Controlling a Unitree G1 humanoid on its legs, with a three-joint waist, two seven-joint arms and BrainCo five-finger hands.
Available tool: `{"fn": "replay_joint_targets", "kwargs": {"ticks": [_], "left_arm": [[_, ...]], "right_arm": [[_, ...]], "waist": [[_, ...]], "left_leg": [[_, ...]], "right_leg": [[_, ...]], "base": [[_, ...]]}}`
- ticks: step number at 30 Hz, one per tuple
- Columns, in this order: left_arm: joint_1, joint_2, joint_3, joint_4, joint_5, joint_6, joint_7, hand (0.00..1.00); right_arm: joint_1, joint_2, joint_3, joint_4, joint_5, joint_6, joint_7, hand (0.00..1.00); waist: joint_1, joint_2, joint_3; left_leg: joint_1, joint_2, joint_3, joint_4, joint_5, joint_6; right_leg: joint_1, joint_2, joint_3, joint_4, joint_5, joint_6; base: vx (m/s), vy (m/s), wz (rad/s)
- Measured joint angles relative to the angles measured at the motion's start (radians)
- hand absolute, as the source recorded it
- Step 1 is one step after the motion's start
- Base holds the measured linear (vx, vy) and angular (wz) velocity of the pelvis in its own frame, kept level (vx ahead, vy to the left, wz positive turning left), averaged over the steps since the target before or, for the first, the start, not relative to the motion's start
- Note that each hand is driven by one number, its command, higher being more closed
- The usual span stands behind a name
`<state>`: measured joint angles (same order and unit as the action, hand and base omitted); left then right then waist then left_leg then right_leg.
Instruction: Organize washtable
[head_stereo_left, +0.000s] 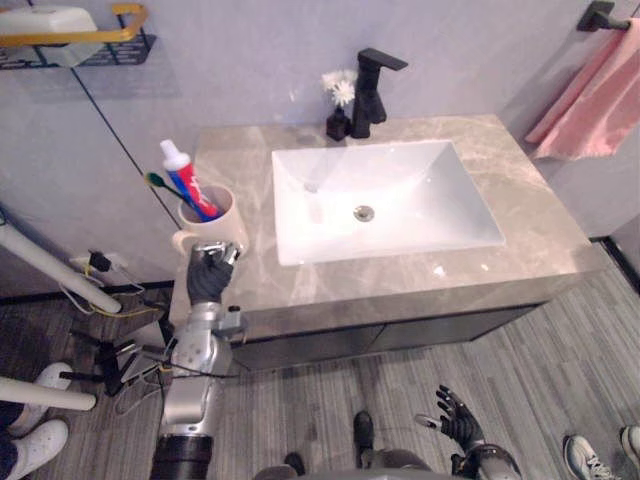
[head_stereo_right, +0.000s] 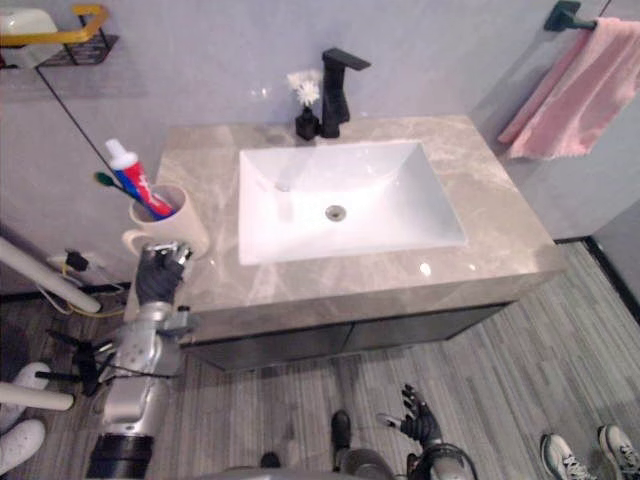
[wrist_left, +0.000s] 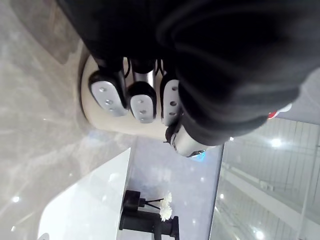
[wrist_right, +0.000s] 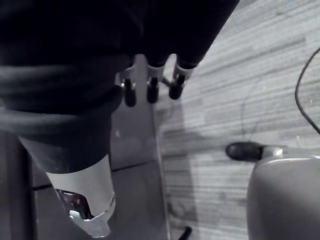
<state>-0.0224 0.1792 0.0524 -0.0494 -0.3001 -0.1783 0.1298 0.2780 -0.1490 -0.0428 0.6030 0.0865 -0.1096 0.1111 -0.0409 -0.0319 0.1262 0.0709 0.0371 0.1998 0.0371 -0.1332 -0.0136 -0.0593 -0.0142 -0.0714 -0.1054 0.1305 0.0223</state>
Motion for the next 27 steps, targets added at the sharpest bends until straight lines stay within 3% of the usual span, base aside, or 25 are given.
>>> {"fn": "replay_joint_targets", "kwargs": {"ticks": [27], "left_arm": [[-0.096,0.078,0.048,0.101,0.036,0.002,0.026,1.0]], "right_arm": [[-0.007,-0.004,0.0,-0.032,-0.019,0.0,0.002,0.0]], "waist": [[-0.001,-0.01,0.032]], "left_leg": [[-0.029,-0.005,0.046,0.006,-0.005,0.007]], "right_leg": [[-0.046,0.0,0.045,0.0,0.016,0.008]], "base": [[-0.01,0.005,-0.05]]}}
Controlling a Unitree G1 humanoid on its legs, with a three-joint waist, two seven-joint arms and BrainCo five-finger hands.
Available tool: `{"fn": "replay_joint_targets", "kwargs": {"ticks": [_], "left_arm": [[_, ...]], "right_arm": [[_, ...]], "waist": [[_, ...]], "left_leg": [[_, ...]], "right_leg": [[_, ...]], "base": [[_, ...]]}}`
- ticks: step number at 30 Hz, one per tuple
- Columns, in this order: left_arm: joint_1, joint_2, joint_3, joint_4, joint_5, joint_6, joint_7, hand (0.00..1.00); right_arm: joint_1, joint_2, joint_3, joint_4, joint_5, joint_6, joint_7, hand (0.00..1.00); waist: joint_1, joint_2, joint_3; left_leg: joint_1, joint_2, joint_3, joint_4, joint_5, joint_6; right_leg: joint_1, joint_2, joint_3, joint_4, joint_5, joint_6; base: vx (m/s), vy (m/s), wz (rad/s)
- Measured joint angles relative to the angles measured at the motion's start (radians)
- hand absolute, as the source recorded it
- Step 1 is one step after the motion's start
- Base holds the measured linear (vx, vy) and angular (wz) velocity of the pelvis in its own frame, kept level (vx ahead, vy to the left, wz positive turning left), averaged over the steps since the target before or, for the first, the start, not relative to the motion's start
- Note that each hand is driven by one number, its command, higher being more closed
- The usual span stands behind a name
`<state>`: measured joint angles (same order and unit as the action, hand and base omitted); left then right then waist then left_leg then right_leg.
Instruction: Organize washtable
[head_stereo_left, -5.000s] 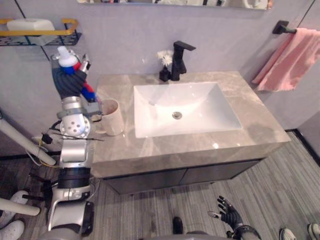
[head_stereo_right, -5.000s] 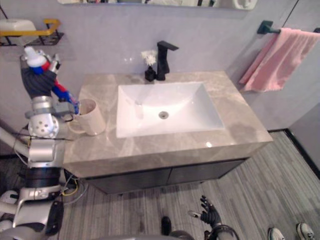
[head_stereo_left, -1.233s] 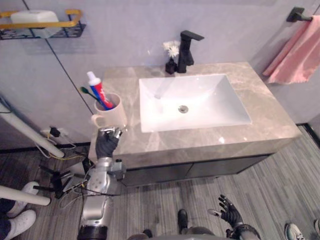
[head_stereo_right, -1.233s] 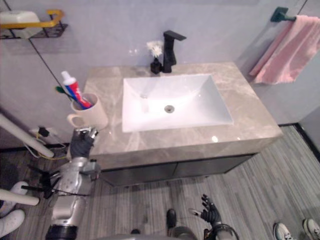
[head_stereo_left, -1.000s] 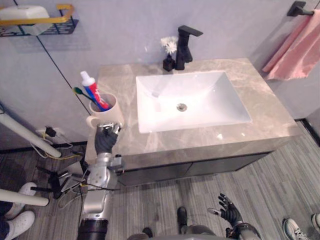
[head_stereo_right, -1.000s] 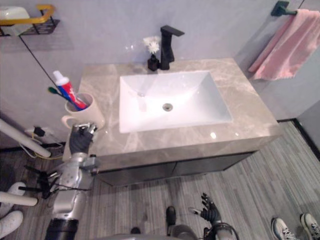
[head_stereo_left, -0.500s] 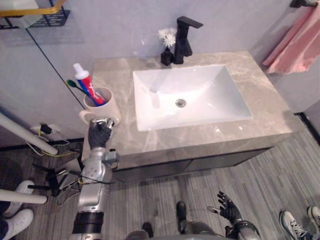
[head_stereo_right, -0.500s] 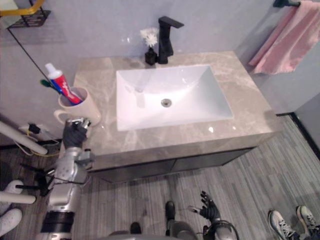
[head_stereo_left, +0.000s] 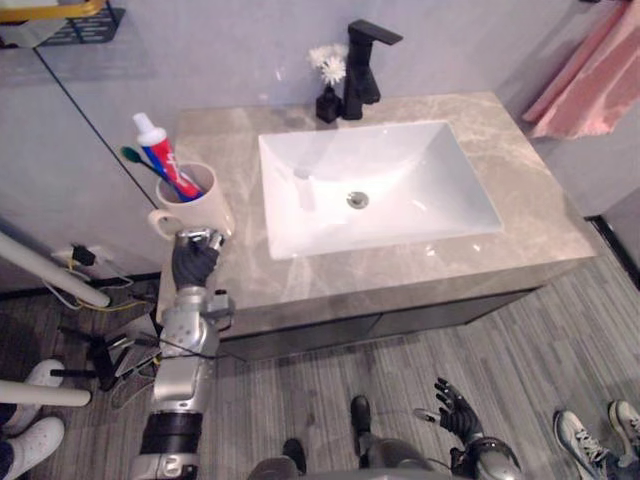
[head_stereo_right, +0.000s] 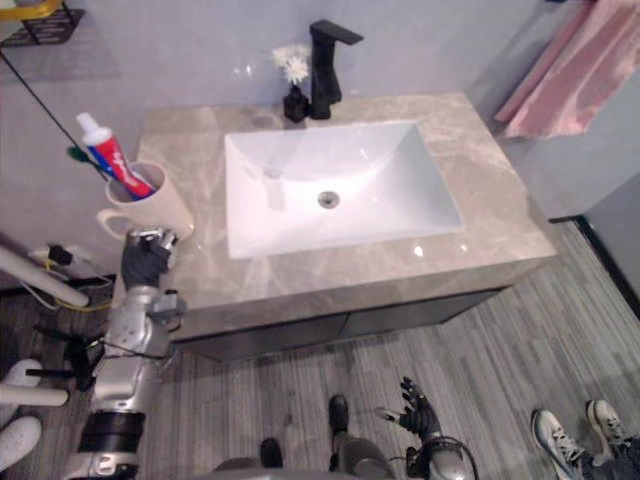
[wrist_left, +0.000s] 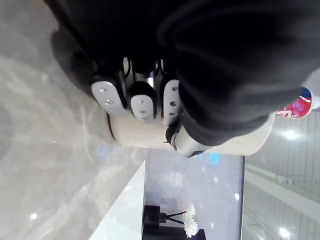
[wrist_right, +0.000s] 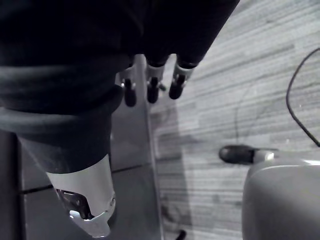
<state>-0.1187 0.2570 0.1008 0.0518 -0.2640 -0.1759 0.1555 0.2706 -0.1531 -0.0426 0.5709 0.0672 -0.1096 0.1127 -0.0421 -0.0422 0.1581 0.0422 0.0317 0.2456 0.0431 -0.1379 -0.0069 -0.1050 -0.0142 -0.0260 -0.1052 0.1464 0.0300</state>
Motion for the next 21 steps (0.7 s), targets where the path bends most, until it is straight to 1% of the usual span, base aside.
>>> {"fn": "replay_joint_targets", "kwargs": {"ticks": [5,8,12,17,19,21], "left_arm": [[-0.058,0.011,0.0,0.041,0.001,0.007,0.001,1.0],[-0.066,0.038,0.0,0.041,0.002,0.011,0.0,1.0],[-0.088,0.046,0.0,0.046,0.003,0.014,0.002,1.0],[-0.14,0.086,0.0,0.093,0.003,0.015,0.006,1.0],[-0.163,0.097,0.0,0.11,0.002,0.016,0.018,1.0],[-0.192,0.122,0.0,0.118,0.001,0.016,0.023,1.0]], "right_arm": [[-0.001,-0.012,0.0,0.0,0.0,0.0,0.0,0.0],[-0.001,-0.012,0.001,0.0,0.0,0.0,0.0,0.0],[-0.001,-0.013,0.002,0.0,0.0,0.0,0.0,0.0],[-0.002,-0.013,0.002,0.0,0.0,-0.001,0.0,0.0],[-0.002,-0.013,0.003,0.0,0.0,-0.001,0.0,0.0],[-0.003,-0.013,0.003,-0.001,0.0,-0.001,0.0,0.0]], "waist": [[-0.001,-0.002,0.006],[-0.005,-0.007,0.016],[-0.004,-0.01,0.02],[-0.005,-0.012,0.028],[-0.005,-0.015,0.034],[-0.005,-0.025,0.045]], "left_leg": [[-0.009,-0.001,0.001,0.006,-0.001,0.001],[-0.01,-0.001,0.003,0.007,-0.001,0.001],[-0.018,-0.001,0.005,0.008,-0.001,0.001],[-0.027,-0.002,0.005,0.011,0.0,0.001],[-0.029,-0.003,0.006,0.014,-0.001,0.001],[-0.048,-0.005,0.007,0.03,-0.003,0.005]], "right_leg": [[-0.006,-0.001,0.001,0.0,0.003,0.0],[-0.008,-0.001,0.004,0.0,0.004,0.0],[-0.021,-0.001,0.006,0.0,0.006,-0.001],[-0.025,-0.001,0.009,0.001,0.012,-0.001],[-0.026,-0.002,0.011,0.001,0.014,0.0],[-0.039,-0.005,0.015,0.0,0.019,-0.001]], "base": [[0.0,0.0,0.0],[0.0,0.0,0.0],[0.0,0.0,0.0],[0.0,0.0,0.0],[0.0,0.0,0.0],[-0.04,0.009,-0.02]]}}
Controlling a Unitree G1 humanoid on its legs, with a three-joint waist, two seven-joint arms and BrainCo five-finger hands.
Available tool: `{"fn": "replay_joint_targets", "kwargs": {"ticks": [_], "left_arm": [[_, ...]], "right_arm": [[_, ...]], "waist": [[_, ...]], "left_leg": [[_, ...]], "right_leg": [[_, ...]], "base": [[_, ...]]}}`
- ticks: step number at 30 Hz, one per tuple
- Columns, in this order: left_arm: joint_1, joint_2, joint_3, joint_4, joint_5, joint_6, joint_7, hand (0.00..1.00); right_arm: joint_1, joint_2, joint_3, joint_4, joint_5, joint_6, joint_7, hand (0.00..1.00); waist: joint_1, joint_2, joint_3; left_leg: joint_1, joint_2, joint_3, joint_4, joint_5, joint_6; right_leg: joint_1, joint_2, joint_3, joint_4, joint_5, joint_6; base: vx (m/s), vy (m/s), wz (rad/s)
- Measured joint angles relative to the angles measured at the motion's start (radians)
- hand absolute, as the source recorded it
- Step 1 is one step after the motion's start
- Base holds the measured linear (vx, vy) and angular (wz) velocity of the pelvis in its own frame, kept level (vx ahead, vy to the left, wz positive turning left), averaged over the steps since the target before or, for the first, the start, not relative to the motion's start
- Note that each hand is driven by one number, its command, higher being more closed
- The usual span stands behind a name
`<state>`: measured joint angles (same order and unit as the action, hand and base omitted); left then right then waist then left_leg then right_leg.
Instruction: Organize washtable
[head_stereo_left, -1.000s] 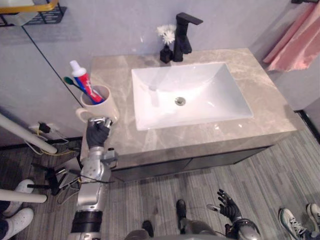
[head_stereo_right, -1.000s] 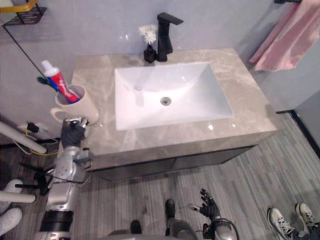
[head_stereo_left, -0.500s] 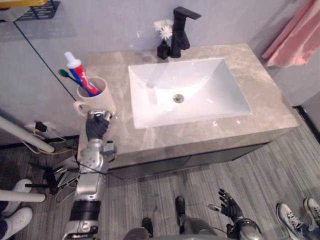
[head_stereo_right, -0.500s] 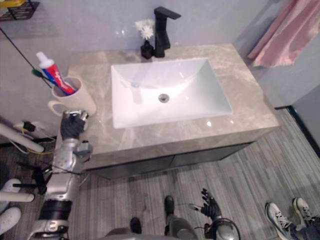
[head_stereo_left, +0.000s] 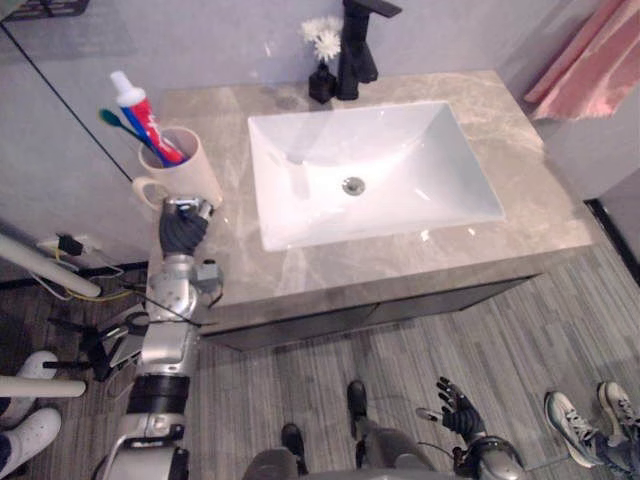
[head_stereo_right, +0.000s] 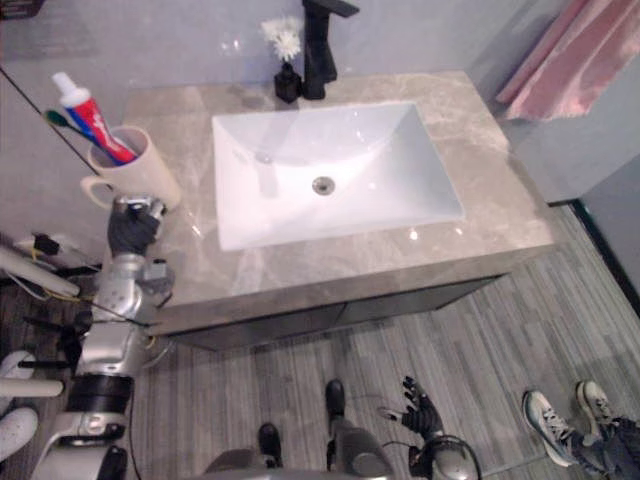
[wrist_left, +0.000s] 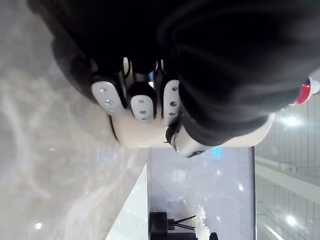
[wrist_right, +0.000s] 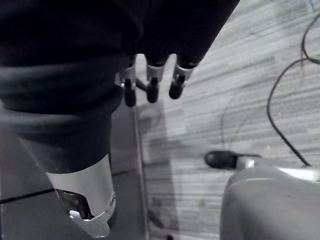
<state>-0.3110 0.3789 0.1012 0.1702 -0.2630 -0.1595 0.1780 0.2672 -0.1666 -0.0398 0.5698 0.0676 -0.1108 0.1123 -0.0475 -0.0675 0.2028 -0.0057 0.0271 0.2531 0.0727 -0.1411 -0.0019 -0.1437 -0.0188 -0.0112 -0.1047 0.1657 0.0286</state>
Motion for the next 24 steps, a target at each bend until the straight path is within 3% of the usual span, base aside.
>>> {"fn": "replay_joint_targets", "kwargs": {"ticks": [8,24], "left_arm": [[-0.129,0.015,0.011,0.028,-0.001,0.003,0.02,1.0],[-0.345,0.095,0.01,0.136,-0.004,0.003,0.034,1.0]], "right_arm": [[-0.008,-0.005,0.0,-0.007,0.0,0.0,-0.002,0.0],[-0.036,-0.004,-0.001,-0.048,0.001,-0.002,-0.009,0.0]], "waist": [[0.001,-0.012,0.021],[-0.043,-0.024,0.064]], "left_leg": [[-0.065,0.003,0.008,0.075,-0.026,0.006],[-0.129,0.005,0.011,0.139,-0.053,0.016]], "right_leg": [[-0.036,-0.004,0.012,0.0,0.019,-0.002],[-0.075,-0.01,0.015,0.004,0.03,-0.004]], "base": [[-0.02,0.003,-0.03],[0.0,0.0,0.0]]}}
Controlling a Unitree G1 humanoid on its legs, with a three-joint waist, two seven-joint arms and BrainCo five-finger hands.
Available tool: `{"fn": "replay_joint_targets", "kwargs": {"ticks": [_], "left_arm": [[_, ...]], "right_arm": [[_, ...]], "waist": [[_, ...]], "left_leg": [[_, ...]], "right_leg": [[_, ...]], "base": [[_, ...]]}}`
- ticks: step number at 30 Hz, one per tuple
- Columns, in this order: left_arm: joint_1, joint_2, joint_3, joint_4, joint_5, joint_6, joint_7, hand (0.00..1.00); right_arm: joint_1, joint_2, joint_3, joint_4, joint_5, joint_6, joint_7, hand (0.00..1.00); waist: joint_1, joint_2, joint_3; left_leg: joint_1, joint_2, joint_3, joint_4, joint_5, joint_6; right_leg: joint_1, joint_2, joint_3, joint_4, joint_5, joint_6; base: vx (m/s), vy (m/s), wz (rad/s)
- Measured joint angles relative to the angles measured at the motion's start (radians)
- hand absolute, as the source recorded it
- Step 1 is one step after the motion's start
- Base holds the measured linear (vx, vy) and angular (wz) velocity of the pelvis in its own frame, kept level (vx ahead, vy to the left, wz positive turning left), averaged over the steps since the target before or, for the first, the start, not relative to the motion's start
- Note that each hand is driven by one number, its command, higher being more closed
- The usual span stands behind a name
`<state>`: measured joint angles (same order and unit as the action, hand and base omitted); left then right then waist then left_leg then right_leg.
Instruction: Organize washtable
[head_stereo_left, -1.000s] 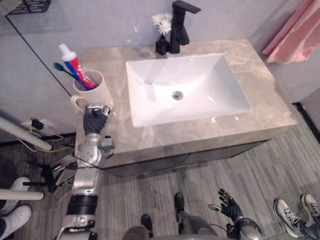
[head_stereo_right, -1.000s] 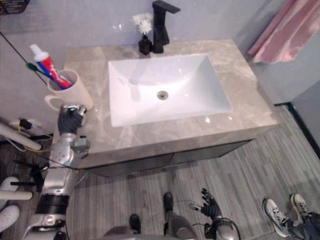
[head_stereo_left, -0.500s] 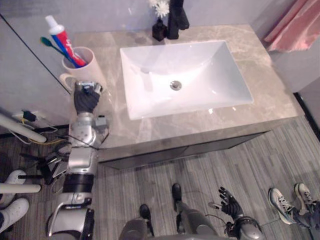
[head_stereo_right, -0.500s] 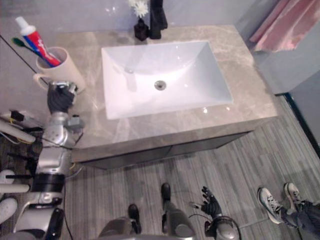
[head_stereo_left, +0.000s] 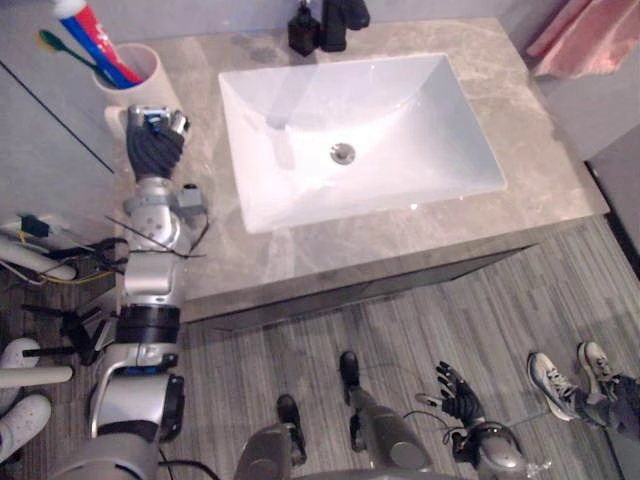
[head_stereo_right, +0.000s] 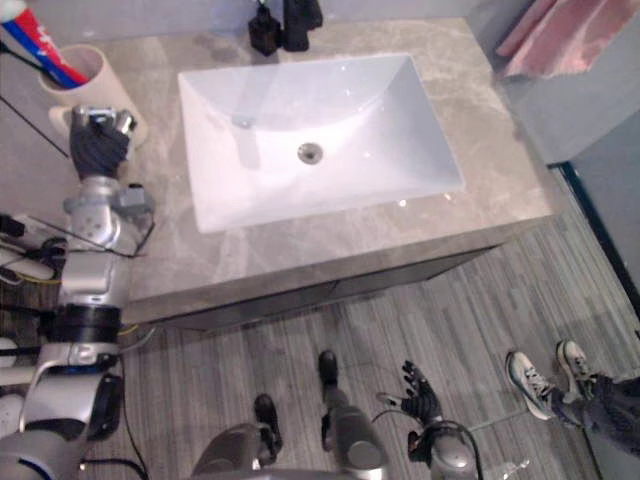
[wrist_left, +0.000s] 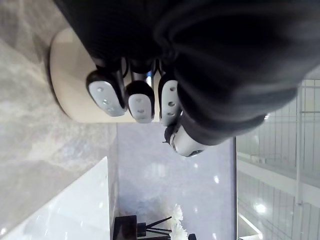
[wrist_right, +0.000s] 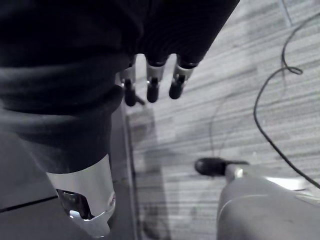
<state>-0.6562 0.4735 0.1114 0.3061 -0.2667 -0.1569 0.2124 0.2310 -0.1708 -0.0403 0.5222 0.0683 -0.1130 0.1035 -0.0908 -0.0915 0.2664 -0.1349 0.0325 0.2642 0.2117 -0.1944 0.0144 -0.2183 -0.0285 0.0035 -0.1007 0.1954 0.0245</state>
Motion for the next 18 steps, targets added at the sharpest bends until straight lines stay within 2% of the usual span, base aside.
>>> {"fn": "replay_joint_targets", "kwargs": {"ticks": [10,13,18], "left_arm": [[-0.095,0.063,0.0,0.074,-0.01,0.0,0.008,1.0],[-0.105,0.064,0.001,0.078,-0.01,0.0,0.009,1.0],[-0.104,0.06,0.001,0.065,-0.01,0.0,0.013,1.0]], "right_arm": [[-0.034,0.0,-0.001,-0.001,0.001,-0.005,-0.014,0.0],[-0.036,0.0,-0.001,-0.001,0.001,-0.008,-0.015,0.0],[-0.039,0.0,-0.001,-0.001,0.001,-0.016,-0.015,0.0]], "waist": [[-0.008,-0.01,0.03],[-0.011,-0.01,0.04],[-0.014,-0.009,0.041]], "left_leg": [[-0.072,0.003,0.026,0.08,-0.031,0.015],[-0.084,0.005,0.028,0.105,-0.041,0.02],[-0.092,0.005,0.02,0.119,-0.049,0.027]], "right_leg": [[-0.049,-0.004,0.025,-0.004,0.024,-0.004],[-0.051,-0.007,0.02,-0.004,0.013,-0.018],[-0.048,-0.011,0.001,-0.004,0.012,-0.02]], "base": [[-0.02,0.016,-0.09],[-0.01,0.007,-0.01],[0.02,0.018,0.05]]}}
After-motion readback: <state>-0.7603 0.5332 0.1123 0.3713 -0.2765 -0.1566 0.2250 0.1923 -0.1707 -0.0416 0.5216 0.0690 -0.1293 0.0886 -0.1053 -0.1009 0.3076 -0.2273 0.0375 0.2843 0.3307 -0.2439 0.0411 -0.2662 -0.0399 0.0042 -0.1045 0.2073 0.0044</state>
